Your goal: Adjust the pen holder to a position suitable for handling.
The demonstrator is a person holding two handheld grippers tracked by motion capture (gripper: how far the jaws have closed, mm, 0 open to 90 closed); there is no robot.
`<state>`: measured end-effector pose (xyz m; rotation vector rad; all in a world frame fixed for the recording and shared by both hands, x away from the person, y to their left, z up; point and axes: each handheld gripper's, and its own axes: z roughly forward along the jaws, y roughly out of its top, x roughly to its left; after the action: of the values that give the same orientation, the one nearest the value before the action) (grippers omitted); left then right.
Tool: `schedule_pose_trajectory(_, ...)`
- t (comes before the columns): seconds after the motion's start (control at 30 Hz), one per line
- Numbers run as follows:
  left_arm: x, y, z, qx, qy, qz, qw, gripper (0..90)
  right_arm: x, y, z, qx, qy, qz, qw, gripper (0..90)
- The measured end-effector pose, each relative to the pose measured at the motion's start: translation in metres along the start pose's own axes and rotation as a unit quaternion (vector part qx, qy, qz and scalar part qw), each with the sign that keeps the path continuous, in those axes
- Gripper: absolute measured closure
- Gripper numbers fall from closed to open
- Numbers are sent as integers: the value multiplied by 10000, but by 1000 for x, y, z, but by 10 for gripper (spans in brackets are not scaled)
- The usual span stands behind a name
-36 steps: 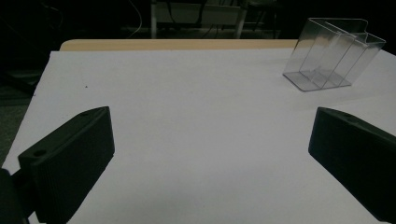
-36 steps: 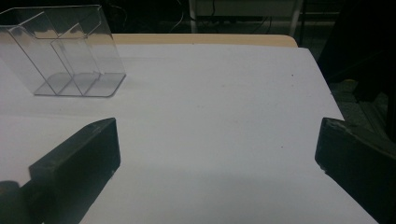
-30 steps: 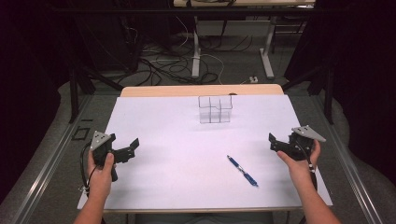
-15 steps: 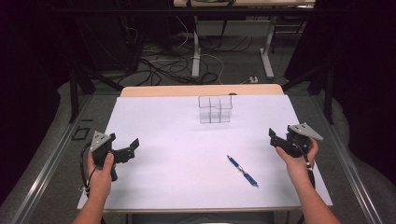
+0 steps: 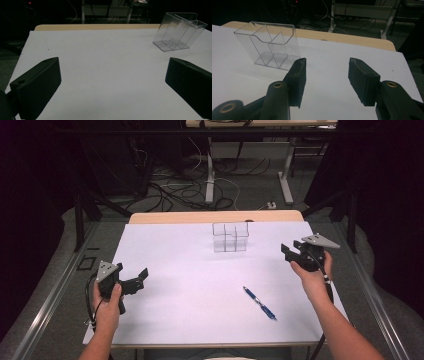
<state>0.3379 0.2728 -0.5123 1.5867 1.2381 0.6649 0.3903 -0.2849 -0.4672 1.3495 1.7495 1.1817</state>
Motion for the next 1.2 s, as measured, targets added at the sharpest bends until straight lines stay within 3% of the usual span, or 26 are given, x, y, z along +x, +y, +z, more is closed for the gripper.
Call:
schedule_pose_trajectory(0.03, 0, 0, 0, 4, 0, -11, 10000, 3, 3, 9, 4, 37, 110, 49, 9999, 474)
schedule_pose_trajectory(0.13, 0, -1, 1, 40, -5, -8, 10000, 3, 6, 17, 7, 108, 130, 50, 9998, 471)
schedule_pose_trajectory(0.27, -1, -1, 1, 31, -25, -8, 10000, 3, 12, 32, 13, 262, 260, -128, 9992, 510)
schedule_pose_trajectory(0.37, -1, -2, 2, 38, -34, -12, 10000, 3, 14, 41, 19, 177, 445, -191, 9987, 513)
schedule_pose_trajectory(0.5, -1, -2, 3, 59, -45, -18, 10000, 3, 17, 56, 26, 391, 452, -205, 9980, 528)
schedule_pose_trajectory(0.57, -1, -2, 3, 63, -53, -12, 10000, 3, 19, 63, 30, 357, 442, -266, 9980, 544)
schedule_pose_trajectory(0.97, 0, -3, 3, 91, -51, -29, 9999, 3, 25, 83, 61, 310, 419, -327, 9981, 786)
schedule_pose_trajectory(1.2, 0, -3, 4, 94, -50, -29, 9999, 3, 28, 83, 78, 292, 323, -406, 9982, 900)
